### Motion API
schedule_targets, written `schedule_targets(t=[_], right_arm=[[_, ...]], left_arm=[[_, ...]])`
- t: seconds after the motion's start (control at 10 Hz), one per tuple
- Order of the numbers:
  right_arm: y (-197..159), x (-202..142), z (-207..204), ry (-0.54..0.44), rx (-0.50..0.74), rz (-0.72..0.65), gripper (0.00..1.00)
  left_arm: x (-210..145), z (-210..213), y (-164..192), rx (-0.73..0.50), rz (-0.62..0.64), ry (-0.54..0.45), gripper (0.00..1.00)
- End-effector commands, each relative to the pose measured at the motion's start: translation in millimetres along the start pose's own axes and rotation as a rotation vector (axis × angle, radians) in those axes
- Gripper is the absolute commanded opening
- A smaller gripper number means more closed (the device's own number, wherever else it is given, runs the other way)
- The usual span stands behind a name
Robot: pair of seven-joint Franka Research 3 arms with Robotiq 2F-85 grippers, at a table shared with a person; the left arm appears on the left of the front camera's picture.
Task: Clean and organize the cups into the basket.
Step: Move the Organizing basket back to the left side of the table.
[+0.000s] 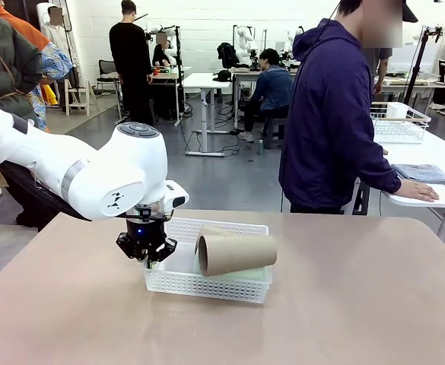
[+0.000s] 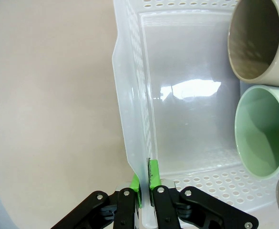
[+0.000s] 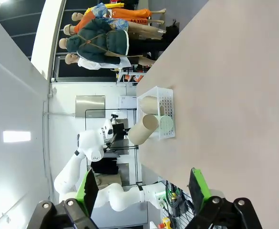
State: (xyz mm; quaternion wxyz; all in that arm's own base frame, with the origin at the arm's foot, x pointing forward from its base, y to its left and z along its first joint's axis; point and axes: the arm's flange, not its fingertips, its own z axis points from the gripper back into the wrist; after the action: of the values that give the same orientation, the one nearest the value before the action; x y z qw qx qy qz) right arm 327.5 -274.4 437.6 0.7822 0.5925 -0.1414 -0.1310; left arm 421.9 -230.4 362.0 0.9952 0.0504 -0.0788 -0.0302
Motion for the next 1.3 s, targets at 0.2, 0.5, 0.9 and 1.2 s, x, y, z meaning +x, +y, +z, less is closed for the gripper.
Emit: schedule_targets(t=[0.2,0.5,0.9,1.2], right_arm=[[-3,-2,-1,-0.004,-0.002,0.011,1.00],[-3,-2,-1,-0.004,-0.002,0.011,1.00],[-3,-2,-1,-0.004,-0.002,0.011,1.00],[-3,-2,-1,-0.004,-0.002,0.011,1.00]], left_arm=[[14,-28,75,0.006,0.087,-0.033,0.05],[13,-39,123,0.051,0.112,-0.021,0.05],[1,-31,192,0.065,0.135,0.000,0.05],[-6,-22,235,0.095,0.069,0.020,0.05]])
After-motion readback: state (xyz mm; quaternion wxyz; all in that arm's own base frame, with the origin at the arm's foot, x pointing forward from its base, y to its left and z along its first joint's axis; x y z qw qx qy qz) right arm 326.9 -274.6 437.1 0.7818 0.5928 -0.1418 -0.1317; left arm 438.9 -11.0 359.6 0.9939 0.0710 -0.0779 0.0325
